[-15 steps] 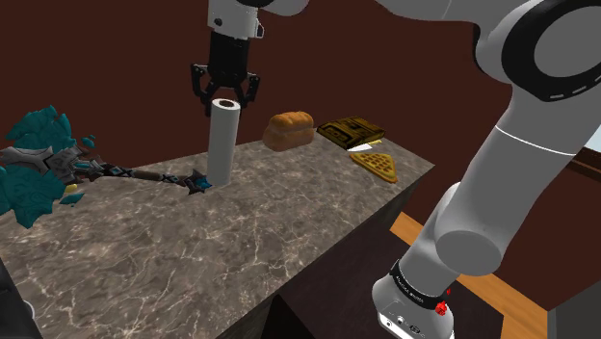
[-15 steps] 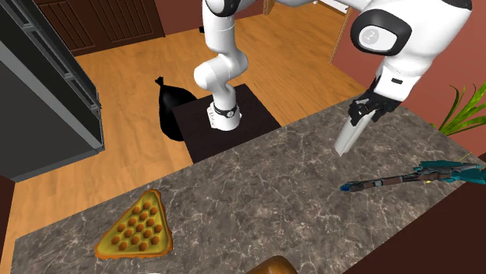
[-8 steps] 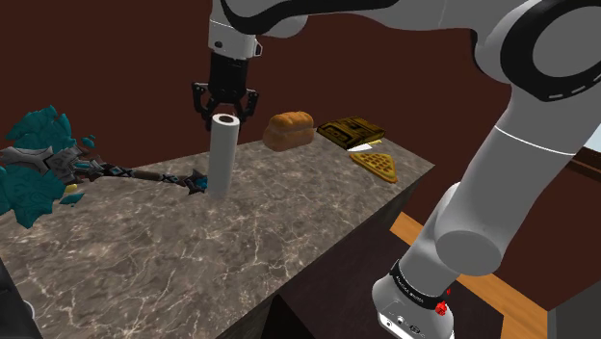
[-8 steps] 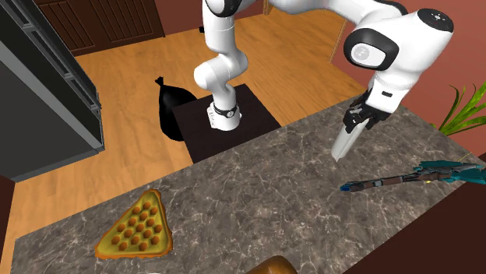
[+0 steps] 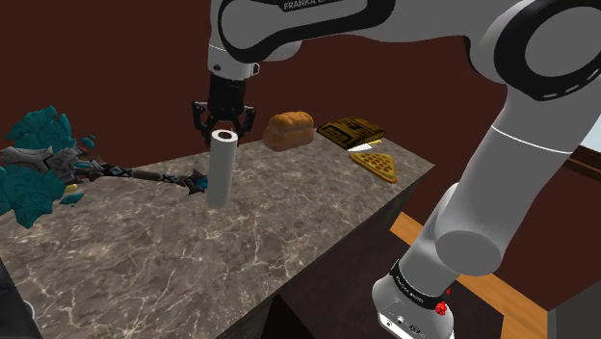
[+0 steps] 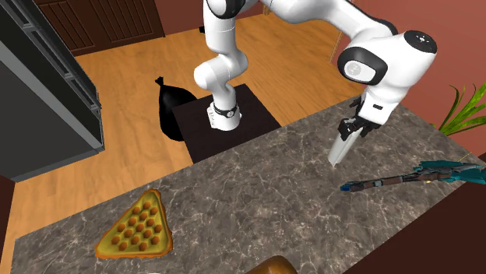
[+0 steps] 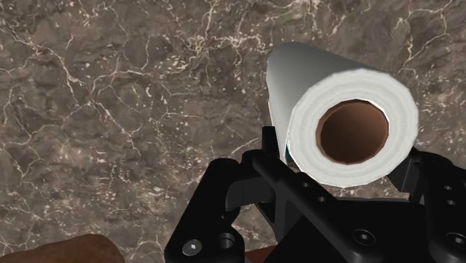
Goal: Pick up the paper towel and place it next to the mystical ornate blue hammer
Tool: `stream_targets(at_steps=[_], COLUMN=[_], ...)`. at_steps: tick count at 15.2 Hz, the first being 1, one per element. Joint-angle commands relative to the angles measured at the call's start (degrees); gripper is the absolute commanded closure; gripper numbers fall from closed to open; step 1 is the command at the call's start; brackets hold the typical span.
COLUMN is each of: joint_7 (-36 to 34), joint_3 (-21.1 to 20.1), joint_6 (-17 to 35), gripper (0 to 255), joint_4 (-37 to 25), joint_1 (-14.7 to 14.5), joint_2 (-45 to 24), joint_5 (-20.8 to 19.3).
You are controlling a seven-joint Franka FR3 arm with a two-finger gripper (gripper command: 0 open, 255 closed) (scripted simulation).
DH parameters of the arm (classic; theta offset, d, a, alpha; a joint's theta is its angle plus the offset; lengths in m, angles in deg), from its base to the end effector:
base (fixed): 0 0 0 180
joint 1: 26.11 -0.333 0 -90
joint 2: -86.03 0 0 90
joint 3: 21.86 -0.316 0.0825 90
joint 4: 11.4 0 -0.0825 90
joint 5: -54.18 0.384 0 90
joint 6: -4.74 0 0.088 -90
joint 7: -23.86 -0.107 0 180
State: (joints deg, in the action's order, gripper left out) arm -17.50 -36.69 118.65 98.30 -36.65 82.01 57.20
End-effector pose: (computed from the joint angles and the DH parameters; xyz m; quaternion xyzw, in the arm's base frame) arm 0.5213 0.2480 0.4583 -0.9882 0.1498 0.0159 0.0291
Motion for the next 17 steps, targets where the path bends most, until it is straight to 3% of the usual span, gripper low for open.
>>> stream_targets(at_steps=[1, 7, 14, 15, 17], joint_7=[0.0, 0.0, 0.0, 0.0, 0.0], joint_3=[0.0, 0.0, 0.0, 0.0, 0.0], joint_6=[1.6, 5.9, 5.9, 5.9, 5.9], gripper=[255, 255, 255, 0, 0], joint_4=[1.2, 4.0, 4.0, 4.0, 4.0], joint_1=[0.0, -0.1, -0.1, -0.1, -0.1], joint_2=[-0.4, -1.9, -1.9, -1.9, -1.9], joint_5=[-0.1, -0.4, -0.4, -0.4, -0.4])
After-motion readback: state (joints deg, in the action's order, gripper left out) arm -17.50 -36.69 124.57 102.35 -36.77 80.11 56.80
